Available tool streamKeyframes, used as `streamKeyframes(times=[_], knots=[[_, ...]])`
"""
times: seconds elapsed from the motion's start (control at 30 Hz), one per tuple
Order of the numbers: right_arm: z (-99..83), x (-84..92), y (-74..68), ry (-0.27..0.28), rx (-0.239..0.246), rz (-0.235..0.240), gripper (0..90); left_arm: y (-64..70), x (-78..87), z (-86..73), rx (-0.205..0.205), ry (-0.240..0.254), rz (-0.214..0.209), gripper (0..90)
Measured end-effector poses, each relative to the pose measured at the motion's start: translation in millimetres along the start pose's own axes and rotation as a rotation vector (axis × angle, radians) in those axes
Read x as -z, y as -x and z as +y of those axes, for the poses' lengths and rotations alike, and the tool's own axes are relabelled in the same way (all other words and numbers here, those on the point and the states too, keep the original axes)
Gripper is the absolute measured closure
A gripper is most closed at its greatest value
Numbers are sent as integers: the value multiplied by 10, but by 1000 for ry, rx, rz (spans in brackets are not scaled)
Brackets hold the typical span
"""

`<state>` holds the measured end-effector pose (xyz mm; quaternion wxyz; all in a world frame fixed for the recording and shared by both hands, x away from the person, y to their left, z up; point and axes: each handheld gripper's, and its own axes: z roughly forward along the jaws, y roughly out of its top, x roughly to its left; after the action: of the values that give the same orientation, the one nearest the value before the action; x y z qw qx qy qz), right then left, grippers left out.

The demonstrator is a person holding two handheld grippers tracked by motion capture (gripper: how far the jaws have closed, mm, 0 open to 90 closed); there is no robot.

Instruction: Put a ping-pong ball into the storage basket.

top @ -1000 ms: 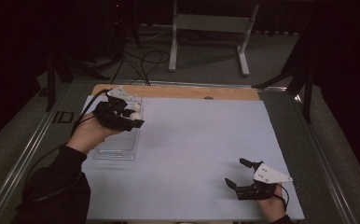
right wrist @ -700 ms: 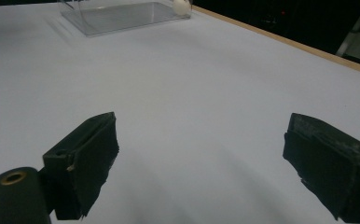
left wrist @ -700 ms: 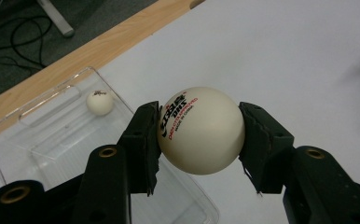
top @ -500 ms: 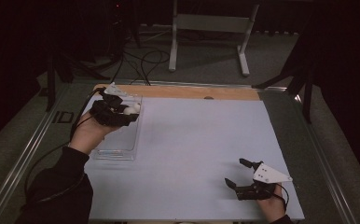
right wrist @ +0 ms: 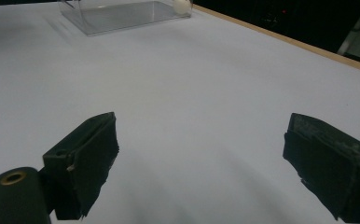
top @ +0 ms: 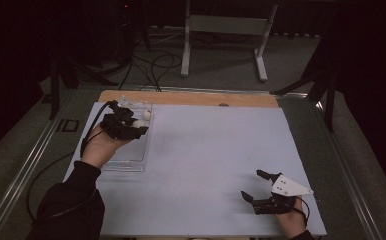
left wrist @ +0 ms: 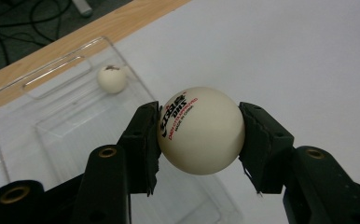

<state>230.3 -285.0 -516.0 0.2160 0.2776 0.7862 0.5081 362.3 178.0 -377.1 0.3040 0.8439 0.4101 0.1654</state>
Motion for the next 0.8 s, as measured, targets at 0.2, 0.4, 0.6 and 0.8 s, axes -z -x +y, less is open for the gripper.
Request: streamKeyframes(times=[0.2,0.4,0.6,0.8], knots=[[2,0,-5,-2,2,2,100,-20,-73,-62,10,-16,-3,521],[-2,-5,-3,-5,2,4,100,-57,-180,-154,18,-51,-2,521],[-4,-6,-2,-6,4,4,100,-63,-279,-224,21,-85,-3,521],[-4,-7,-2,-7,5,4,100,-105,-377,-311,34,-125,-9,521]])
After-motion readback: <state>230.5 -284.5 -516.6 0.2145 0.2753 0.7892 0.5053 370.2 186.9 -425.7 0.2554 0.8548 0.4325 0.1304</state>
